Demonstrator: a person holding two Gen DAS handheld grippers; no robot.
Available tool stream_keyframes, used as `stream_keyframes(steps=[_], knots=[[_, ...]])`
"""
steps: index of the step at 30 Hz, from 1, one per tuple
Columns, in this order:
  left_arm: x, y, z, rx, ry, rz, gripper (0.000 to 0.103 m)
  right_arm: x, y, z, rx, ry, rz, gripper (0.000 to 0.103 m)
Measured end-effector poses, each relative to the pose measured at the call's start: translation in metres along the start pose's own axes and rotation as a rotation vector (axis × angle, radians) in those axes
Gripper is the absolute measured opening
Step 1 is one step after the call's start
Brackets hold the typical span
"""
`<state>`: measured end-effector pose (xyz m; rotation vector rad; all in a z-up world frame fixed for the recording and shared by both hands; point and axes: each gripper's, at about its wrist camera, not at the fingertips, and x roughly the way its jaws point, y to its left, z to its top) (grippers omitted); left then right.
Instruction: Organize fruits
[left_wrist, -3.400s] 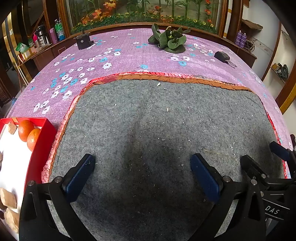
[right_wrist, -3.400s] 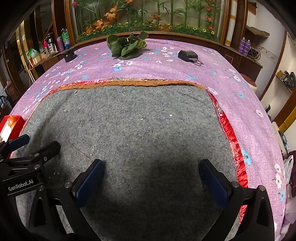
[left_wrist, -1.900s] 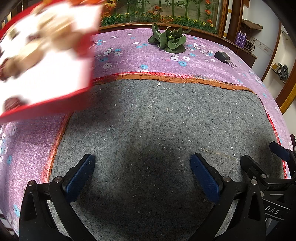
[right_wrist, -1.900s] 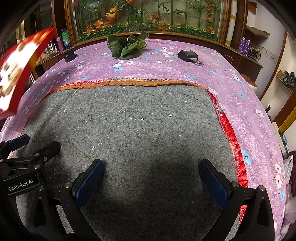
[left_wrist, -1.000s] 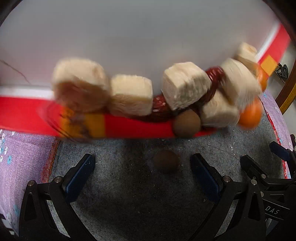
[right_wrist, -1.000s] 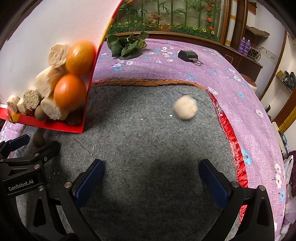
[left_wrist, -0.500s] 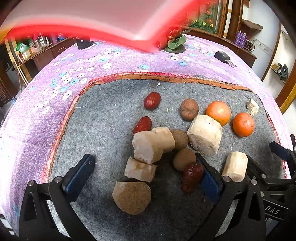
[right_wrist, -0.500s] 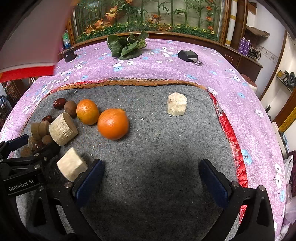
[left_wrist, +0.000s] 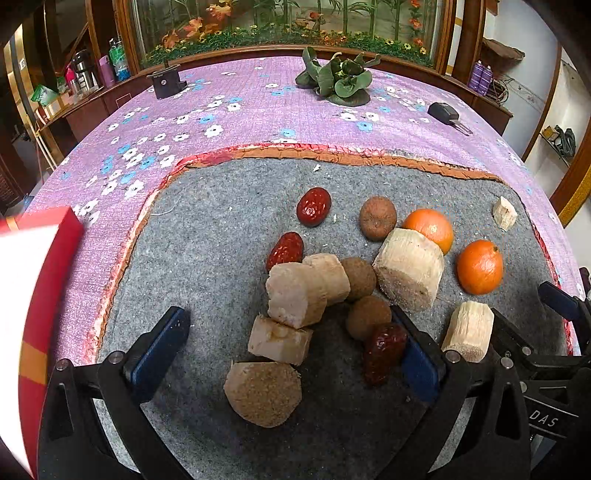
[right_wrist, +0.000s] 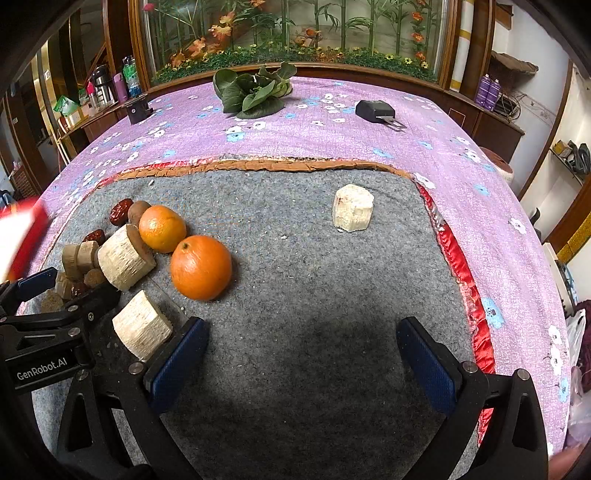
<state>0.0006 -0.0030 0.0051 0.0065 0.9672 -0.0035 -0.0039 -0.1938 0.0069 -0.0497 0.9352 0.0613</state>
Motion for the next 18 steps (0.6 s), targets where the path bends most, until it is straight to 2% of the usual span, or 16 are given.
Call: stream_keyframes(steps=[18], knots=[[-0.001, -0.0013, -0.0001, 0.0, -0.001, 0.0, 0.103, 0.0, 0.0006, -0.0003, -0.002, 0.001, -0.002, 0.103]])
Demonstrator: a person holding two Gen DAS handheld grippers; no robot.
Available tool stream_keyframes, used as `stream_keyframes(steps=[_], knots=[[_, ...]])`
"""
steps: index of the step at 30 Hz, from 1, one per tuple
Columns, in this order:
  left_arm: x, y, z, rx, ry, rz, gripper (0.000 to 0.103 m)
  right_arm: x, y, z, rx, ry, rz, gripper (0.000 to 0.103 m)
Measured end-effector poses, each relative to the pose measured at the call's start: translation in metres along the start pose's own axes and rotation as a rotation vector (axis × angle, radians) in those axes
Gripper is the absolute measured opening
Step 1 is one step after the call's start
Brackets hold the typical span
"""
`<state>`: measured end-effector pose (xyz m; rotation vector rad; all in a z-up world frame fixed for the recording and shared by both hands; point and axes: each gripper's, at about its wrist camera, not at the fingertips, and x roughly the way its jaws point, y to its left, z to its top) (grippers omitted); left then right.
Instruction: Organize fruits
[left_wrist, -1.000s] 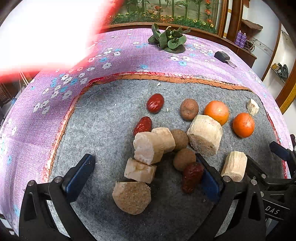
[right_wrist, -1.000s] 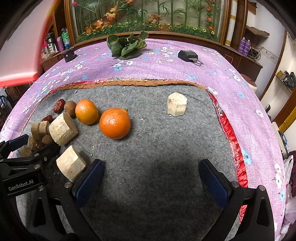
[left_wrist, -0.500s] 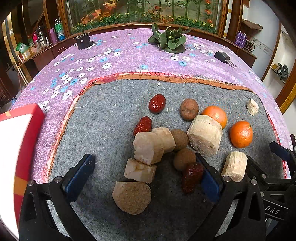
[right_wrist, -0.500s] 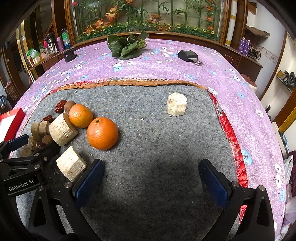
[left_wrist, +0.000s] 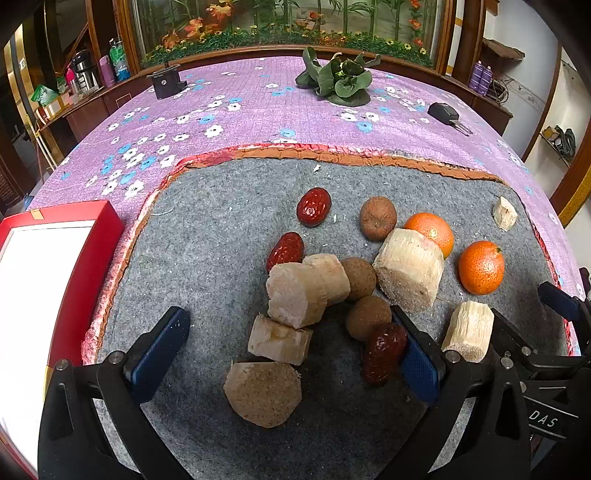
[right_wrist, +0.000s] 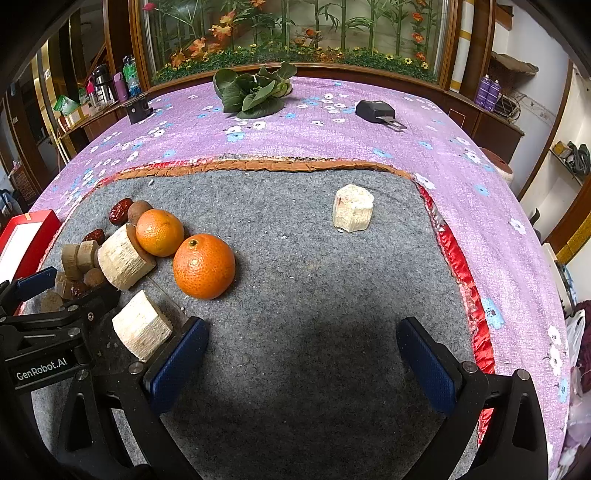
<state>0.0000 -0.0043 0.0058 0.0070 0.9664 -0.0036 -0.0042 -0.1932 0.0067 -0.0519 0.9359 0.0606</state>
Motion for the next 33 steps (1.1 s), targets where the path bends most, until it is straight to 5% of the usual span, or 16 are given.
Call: stream_keyframes(steps=[20, 33], knots=[[-0.005, 0.002, 0.001, 0.009, 0.01, 0.022, 0.103, -0.005, 0.001, -0.001, 0.002, 0.003, 0.015, 0.103], [-0.118, 0.068, -0.002, -0.087, -0.282, 0.166, 0.103, -0.084, 0.023, 0.002, -0.031, -0.154, 0.076, 0.103]])
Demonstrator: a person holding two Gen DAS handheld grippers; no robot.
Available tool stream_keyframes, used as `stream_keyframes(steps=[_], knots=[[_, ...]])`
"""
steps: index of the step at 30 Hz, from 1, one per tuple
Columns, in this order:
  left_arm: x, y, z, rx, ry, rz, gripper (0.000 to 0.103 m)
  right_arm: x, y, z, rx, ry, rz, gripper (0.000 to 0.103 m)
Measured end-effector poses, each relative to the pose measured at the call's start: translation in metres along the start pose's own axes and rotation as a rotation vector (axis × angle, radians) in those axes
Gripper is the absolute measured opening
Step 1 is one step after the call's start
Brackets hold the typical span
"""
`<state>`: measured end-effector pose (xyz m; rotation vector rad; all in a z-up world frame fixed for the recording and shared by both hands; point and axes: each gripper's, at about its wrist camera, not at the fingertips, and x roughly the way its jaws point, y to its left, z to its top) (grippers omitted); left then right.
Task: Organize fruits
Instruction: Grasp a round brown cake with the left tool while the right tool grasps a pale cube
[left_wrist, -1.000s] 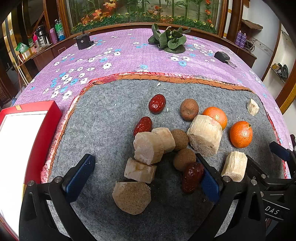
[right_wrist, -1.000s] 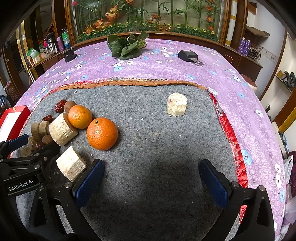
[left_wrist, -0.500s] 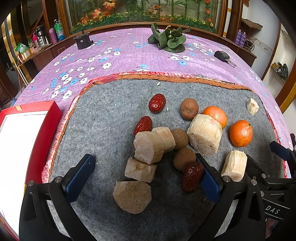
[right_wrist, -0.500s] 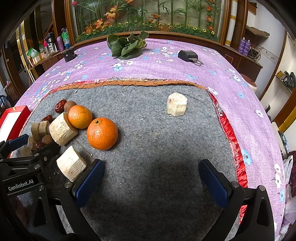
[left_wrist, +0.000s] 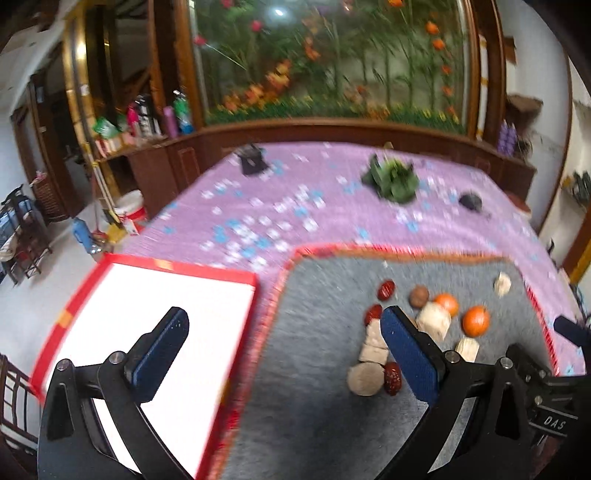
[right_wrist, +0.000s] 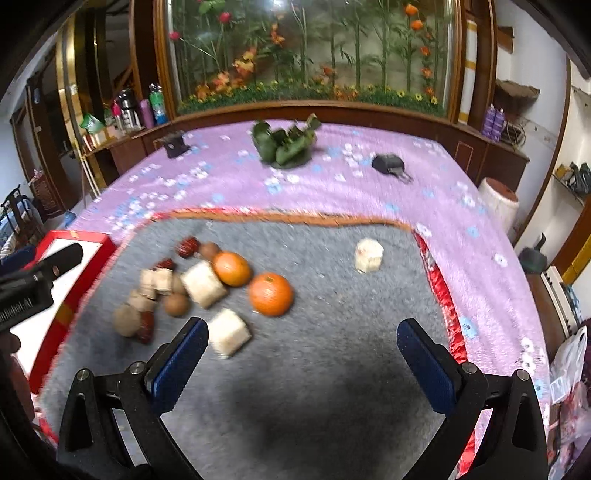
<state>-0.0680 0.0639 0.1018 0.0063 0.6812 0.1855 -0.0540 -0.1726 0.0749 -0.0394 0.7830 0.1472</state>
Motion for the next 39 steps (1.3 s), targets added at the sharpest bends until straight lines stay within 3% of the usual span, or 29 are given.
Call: stream_keyframes(steps=[10, 26, 29, 35, 39], knots=[[-0.043, 0.033, 0.002, -0.043, -0.083, 0.019, 0.103, -0.043, 0.032, 0.006, -0.059, -0.06, 0.01, 0.103], [-0.053, 0.043, 0.001, -0.049, -0.112, 0.035, 0.103, -0.059, 0.043, 0.005, -0.081, -0.084, 0.014, 0.103], [-0.039, 0.036, -0.005, -0.012, -0.067, -0.007, 0.103, -0.055, 0.037, 0.001, -0.098, -0.082, 0.029, 0.103], [0.014, 0.01, -0.026, 0.098, 0.133, -0.11, 0.103, -0.027, 0.0, -0.012, -0.04, -0.005, 0.11, 0.098], [0.028, -0.008, -0.036, 0.162, 0.182, -0.134, 0.103, -0.001, -0.017, -0.012, 0.032, 0.056, 0.184, 0.091]])
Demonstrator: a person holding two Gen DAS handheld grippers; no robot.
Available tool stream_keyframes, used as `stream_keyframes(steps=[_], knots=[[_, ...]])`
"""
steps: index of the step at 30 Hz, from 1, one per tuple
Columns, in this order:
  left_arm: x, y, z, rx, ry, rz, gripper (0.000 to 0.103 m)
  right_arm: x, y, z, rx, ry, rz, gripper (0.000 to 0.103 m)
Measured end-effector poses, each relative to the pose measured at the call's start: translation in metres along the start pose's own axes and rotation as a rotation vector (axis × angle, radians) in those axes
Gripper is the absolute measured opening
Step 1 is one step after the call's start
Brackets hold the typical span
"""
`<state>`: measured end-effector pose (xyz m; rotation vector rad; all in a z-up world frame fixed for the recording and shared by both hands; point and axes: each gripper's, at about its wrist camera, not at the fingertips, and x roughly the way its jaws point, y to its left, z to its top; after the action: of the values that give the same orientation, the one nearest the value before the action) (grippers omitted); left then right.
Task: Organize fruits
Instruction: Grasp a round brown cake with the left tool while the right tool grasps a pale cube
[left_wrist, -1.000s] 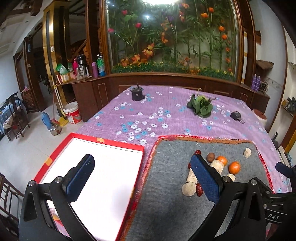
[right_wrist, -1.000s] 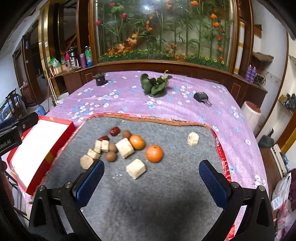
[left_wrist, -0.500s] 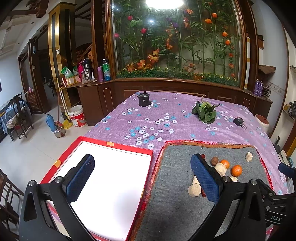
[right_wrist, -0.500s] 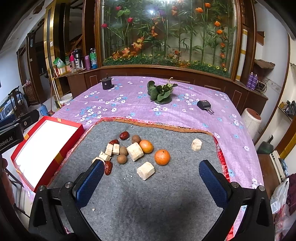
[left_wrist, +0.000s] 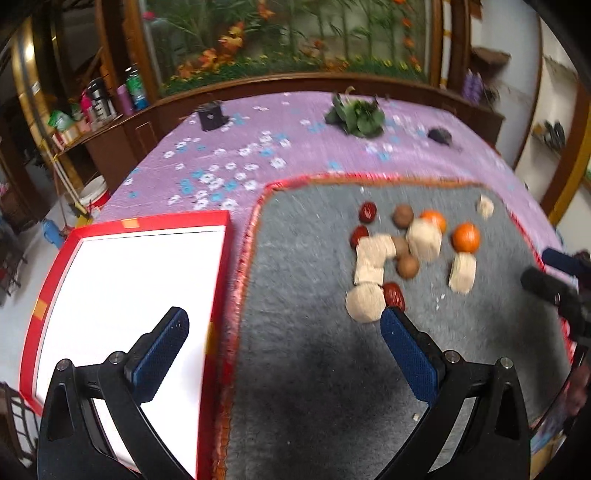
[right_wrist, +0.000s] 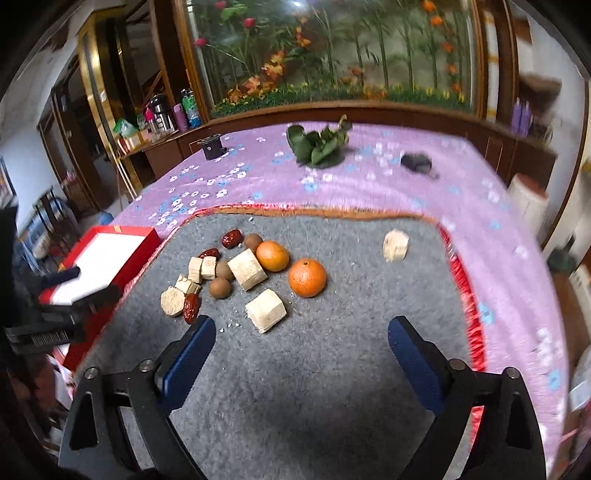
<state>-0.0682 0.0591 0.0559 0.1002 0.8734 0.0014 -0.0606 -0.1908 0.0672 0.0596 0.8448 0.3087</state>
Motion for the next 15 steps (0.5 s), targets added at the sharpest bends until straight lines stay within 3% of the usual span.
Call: stream_keyframes(steps=[6, 9, 15], knots=[[0.009, -0.011, -0.002, 0.085, 0.028, -0.014, 0.103, 0.038, 0.002, 0.004, 0.013, 0.082, 0.114, 0.071], [0.012, -0.012, -0.001, 0.113, 0.041, -0.05, 0.103, 0.053, 0.01, 0.007, -0.019, 0.116, 0.13, 0.068], [0.023, -0.02, 0.006, 0.184, 0.066, -0.066, 0.091, 0.068, 0.021, 0.012, -0.07, 0.131, 0.122, 0.068]])
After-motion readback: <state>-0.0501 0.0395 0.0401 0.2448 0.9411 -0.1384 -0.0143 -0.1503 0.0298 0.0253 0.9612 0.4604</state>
